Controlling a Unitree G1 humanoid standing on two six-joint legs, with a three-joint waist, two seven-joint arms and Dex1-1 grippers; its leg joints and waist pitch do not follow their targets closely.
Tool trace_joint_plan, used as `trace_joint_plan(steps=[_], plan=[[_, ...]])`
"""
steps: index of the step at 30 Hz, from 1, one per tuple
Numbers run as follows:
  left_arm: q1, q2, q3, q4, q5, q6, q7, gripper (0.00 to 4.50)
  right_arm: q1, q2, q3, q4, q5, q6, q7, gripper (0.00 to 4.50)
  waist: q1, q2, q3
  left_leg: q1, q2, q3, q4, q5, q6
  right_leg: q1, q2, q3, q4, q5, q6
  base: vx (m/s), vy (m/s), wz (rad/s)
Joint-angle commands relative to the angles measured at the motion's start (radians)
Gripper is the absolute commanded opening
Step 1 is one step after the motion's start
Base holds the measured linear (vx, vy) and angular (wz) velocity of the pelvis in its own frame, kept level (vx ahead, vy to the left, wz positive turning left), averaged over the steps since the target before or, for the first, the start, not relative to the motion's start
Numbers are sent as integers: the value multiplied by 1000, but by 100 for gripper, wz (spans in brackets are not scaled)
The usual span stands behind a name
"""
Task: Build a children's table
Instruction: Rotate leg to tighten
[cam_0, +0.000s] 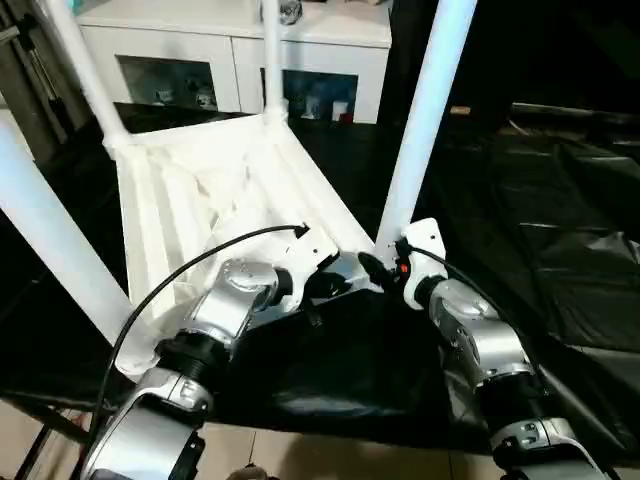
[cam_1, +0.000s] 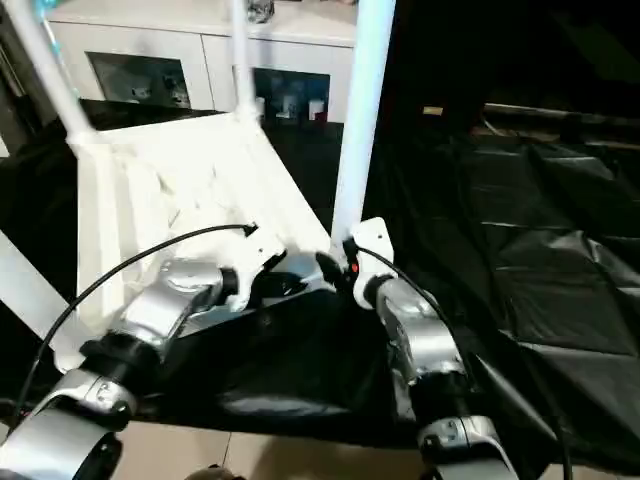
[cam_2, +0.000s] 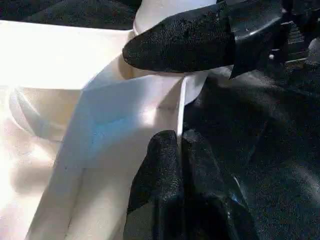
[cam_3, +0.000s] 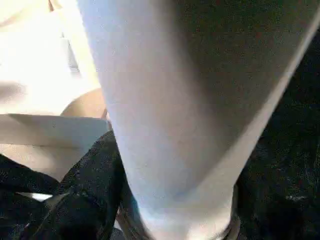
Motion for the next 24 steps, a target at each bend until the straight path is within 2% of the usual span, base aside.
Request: trace_joint_plan(steps=[1, 4, 6, 9, 10, 15, 16, 20, 24], plan=[[-34, -54, 4, -6, -20, -32, 43, 0, 30, 77, 125, 9, 15, 32, 140, 336, -1, -7, -52, 8, 92, -49, -73, -198, 23, 34, -124, 69, -86, -219, -174, 0, 0, 0], [-11, -26, -16, -33, -24, -60, -23, 0, 36, 47, 141, -17, 16, 13, 184, 374, -1, -6, -51, 10, 96, -51, -76, -211, 22, 33, -124, 68, -91, -265, -167, 0, 0, 0], [2, -10, -28, -49, -31, -74, -61, 0, 39, 31, 147, -27, 22, 9, 213, 374, -1, -4, -51, 11, 99, -53, -78, -223, 20, 31, -122, 68, -90, -265, -165, 0, 0, 0], [41, 40, -55, -103, -51, -85, -171, 0, 55, -32, 171, -69, 43, -9, 335, 374, -3, -5, -50, 7, 100, -52, -78, -225, 27, 35, -123, 69, -87, -239, -172, 0, 0, 0], [58, 67, -65, -131, -61, -81, -223, 0, 69, -70, 185, -106, 65, -10, 417, 374, -2, -6, -51, 9, 100, -52, -78, -226, 32, 37, -122, 68, -86, -237, -176, 0, 0, 0], [75, 105, -76, -163, -78, -88, -300, 0, 91, -138, 203, -173, 95, 4, 561, 374, 3, -6, -50, 9, 102, -48, -76, -209, 42, 32, -119, 67, -85, -235, -190, 0, 0, 0], [79, 117, -79, -172, -86, -86, -331, 0, 96, -161, 208, -185, 101, 10, 607, 374, 9, -9, -51, 12, 103, -46, -74, -208, 44, 32, -120, 66, -84, -236, -194, 0, 0, 0], [92, 142, -85, -207, -105, -75, -401, 0, 106, -220, 226, -220, 133, 33, 723, 374, 22, -11, -51, 8, 105, -44, -71, -181, 59, 33, -120, 65, -79, -206, -201, 0, 0, 0], [99, 150, -88, -227, -116, -57, -435, 0, 111, -238, 237, -245, 150, 57, 767, 350, 29, -12, -50, 9, 103, -45, -71, -190, 53, 32, -120, 64, -83, -249, -193, 0, 0, 0]])
